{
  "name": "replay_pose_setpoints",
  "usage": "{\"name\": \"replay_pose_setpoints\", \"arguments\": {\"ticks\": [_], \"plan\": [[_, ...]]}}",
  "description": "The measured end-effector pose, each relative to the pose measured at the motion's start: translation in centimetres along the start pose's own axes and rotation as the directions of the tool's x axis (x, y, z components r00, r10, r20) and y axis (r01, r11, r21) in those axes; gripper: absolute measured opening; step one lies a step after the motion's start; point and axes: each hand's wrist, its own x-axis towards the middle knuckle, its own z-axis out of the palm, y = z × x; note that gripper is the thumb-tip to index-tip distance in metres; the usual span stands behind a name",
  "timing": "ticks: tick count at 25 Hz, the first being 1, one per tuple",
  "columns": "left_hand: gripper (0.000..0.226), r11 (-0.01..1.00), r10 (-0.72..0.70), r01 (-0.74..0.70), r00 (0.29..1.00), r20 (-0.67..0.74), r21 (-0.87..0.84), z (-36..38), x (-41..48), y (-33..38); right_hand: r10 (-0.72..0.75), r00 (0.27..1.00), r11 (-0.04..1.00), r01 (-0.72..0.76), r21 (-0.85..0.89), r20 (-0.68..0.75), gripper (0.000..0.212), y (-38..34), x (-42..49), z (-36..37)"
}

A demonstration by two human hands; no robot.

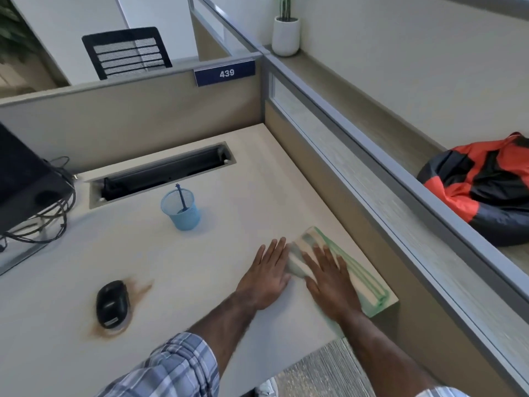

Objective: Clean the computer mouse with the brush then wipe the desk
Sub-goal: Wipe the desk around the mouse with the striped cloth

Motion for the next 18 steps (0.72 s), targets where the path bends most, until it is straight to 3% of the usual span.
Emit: {"name": "replay_pose_setpoints", "arguments": {"ticks": [7, 13, 18], "plan": [[0.076, 0.981, -0.172, 0.176, 0.984, -0.051, 0.079, -1.9, -6.6, -5.5, 0.107, 0.985, 0.959, -0.066, 0.276, -0.137, 0.069, -3.2, 1.2, 1.0], [0.092, 0.919, -0.387, 0.392, 0.917, -0.093, 0.035, -4.6, -16.2, -13.1, -0.006, 0.993, 0.93, 0.048, 0.366, -0.114, 0.064, -11.5, 3.1, 1.6], [0.12, 0.848, -0.529, 0.528, 0.836, -0.144, -0.052, -5.4, -24.8, -19.2, -0.105, 0.991, 0.912, 0.131, 0.389, -0.087, 0.063, -19.4, 4.5, 1.9]]}}
